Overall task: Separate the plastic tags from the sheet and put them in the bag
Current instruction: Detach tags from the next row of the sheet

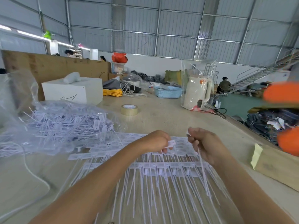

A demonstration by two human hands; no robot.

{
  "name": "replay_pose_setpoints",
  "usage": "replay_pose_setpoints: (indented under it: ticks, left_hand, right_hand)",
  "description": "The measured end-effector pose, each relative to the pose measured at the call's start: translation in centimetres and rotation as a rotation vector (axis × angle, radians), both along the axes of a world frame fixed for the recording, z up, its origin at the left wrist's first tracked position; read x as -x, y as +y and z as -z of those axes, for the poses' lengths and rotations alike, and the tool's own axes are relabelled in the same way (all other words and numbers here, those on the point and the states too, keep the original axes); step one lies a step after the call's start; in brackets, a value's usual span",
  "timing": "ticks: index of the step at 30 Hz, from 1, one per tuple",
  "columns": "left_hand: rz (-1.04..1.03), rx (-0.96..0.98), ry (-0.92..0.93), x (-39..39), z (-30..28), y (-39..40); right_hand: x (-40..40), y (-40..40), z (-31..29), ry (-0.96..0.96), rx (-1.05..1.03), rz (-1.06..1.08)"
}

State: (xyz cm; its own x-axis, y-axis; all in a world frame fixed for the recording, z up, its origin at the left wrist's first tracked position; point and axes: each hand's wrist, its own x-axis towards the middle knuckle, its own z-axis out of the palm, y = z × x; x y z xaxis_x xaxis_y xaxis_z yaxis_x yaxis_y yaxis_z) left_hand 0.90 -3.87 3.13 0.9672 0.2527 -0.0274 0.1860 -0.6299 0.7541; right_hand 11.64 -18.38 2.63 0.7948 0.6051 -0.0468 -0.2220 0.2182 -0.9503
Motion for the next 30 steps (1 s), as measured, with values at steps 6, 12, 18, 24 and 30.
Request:
replay_pose_setpoints:
  ticks: [6, 12, 18, 24, 30]
  left_hand:
    - [0.055, -0.150, 0.017, 0.1, 0.1, 0.0]
    - [0.036, -0.279, -0.018, -0.1, 0.6, -0.3]
    - [0.019, -0.146, 0.021, 0.1, 0.8, 0.2]
    - [-0.039, -0.145, -0.009, 0.4, 0.4, 0.9]
    - [-0.051, -0.134, 0.028, 0.6, 0.6, 0.5]
  right_hand:
    - [2.2, 0.9, 1.0, -0.322, 0.244, -0.047]
    - [3.6, 1.8, 1.5, -0.297, 0.226, -0.148]
    - [3.6, 1.9, 1.9, -0.427, 0.260, -0.091]
    - [2.4, 1.8, 1.9, -0.539, 0.233, -0.008]
    - [2.4, 1.1, 2.3, -0.598, 0.371, -0.149]
